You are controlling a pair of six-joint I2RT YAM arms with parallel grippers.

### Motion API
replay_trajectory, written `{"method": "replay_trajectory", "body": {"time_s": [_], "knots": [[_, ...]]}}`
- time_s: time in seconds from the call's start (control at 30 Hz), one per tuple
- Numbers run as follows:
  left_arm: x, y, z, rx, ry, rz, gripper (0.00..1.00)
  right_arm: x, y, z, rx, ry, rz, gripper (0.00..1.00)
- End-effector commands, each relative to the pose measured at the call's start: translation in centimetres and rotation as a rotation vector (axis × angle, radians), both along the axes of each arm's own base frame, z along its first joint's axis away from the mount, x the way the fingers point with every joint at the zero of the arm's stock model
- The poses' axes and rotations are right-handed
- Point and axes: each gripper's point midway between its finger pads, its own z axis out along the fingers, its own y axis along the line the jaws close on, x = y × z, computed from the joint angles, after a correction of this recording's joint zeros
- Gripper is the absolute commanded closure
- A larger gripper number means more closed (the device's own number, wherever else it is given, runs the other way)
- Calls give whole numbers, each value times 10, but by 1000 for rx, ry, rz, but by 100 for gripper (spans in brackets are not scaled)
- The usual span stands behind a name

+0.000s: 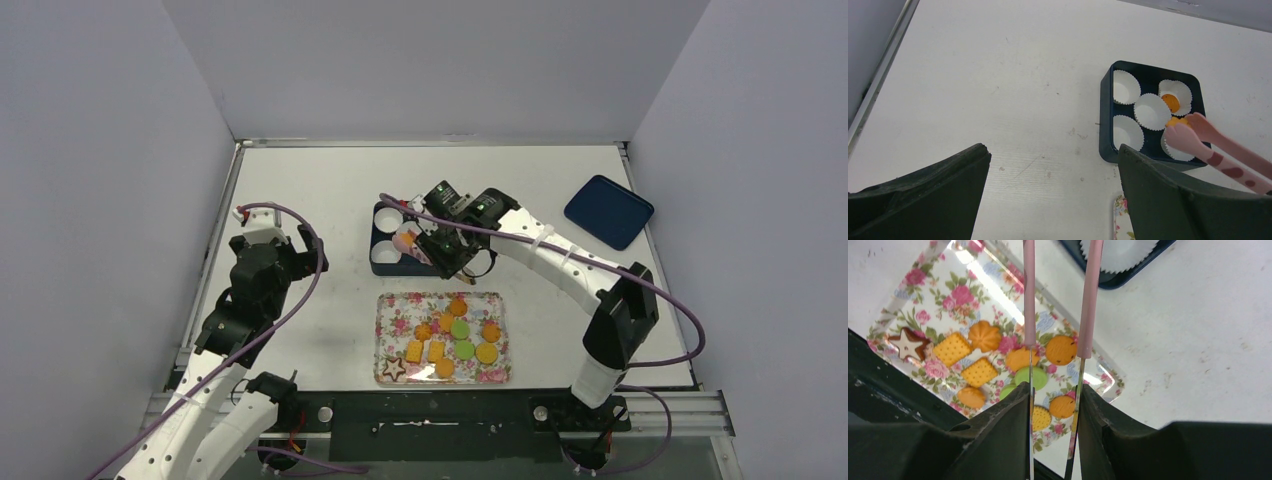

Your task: Pack the cookies

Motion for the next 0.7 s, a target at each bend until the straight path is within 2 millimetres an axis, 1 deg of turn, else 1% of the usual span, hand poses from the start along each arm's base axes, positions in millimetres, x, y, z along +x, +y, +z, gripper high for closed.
{"method": "replay_trajectory", "body": {"time_s": [0.0,0.1,0.2,0.37,0.67], "knots": [[0,0,9,-3,-30,-2,3,42,11,21,70,-93,-24,89],[0,-1,10,-5,-32,-7,3,61,15,23,88,-106,-47,88],[0,-4,10,-6,-34,-18,3,77,19,19,82,-110,-40,88],[-1,-5,10,-5,-36,-23,3,98,31,13,90,-106,-31,87],[-2,-7,12,-7,-40,-32,3,117,46,-3,96,-83,-22,86]]}}
